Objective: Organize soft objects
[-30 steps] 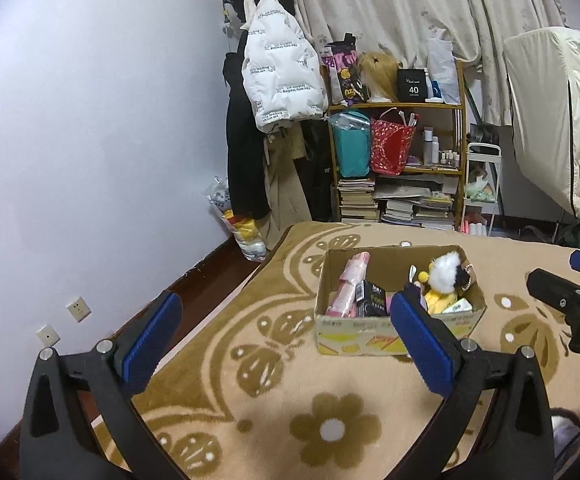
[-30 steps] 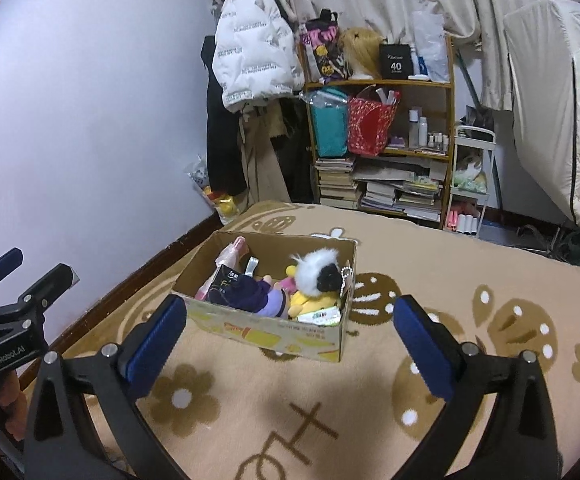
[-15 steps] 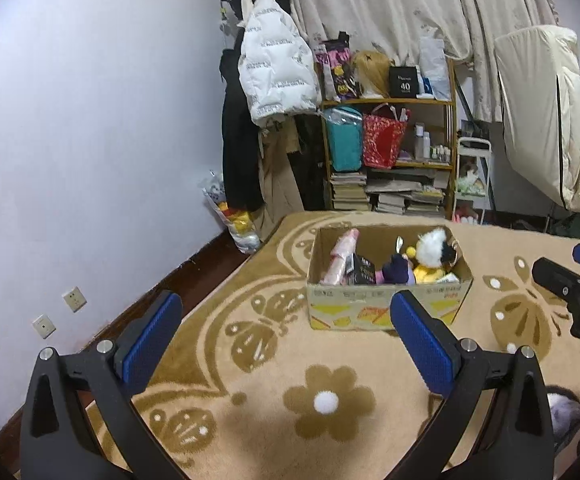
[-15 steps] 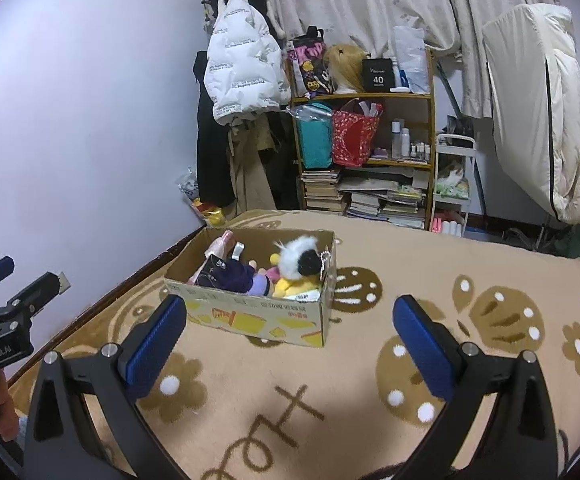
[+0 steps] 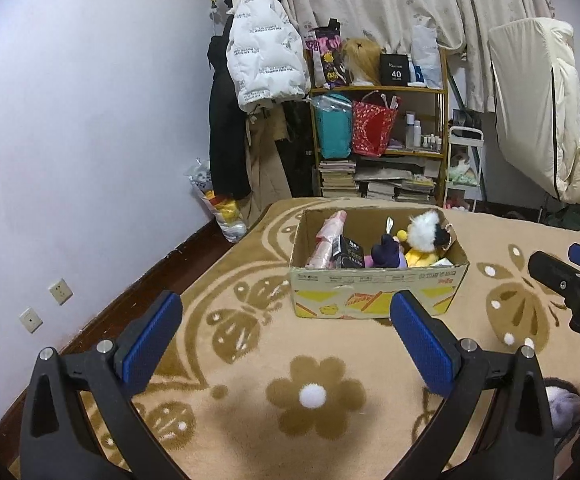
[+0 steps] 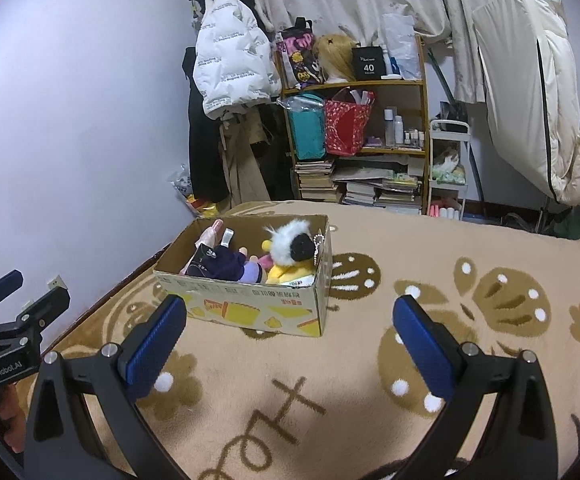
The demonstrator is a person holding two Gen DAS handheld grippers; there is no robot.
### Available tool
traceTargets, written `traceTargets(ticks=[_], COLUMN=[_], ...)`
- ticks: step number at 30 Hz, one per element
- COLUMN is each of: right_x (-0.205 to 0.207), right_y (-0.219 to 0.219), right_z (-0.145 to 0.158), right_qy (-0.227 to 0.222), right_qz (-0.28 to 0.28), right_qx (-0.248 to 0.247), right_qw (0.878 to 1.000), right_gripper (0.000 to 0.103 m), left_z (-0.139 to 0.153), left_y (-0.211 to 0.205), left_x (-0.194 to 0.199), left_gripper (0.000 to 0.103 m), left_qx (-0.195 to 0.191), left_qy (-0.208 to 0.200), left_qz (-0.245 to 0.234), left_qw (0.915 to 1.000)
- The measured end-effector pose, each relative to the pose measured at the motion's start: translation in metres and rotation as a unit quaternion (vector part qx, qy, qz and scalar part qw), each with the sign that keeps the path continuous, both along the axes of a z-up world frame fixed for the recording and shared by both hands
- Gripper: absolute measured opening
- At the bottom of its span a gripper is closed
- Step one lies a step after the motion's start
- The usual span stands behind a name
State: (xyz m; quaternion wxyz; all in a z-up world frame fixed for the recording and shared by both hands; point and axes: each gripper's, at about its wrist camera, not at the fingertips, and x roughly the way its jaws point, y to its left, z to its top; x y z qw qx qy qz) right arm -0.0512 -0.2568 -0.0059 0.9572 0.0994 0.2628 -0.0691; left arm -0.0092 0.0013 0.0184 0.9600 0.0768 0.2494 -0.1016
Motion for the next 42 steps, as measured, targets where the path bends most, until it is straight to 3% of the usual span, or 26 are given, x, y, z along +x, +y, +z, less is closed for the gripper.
traceTargets(ticks=[18,42], right_x=[0.006,0.007], right_y=[0.001,0.004], right_z=[-0.012,-0.016], right_qy=[0.010,0.013], right_qz=[0.005,0.009], right_qx=[0.004,0.001], right_qw=[1.000,1.000], right_gripper=[0.103,0.103], left_z=[-0.007,-0.008], left_y=[-0.005,-0.003], left_x=[0.009,0.008], left_gripper=[0.103,0.103], left_qx=[0.017,0.012], left_qy=[0.010,0.014], left_qz=[0.004,0.006], left_qw=[0.9998,0.9998])
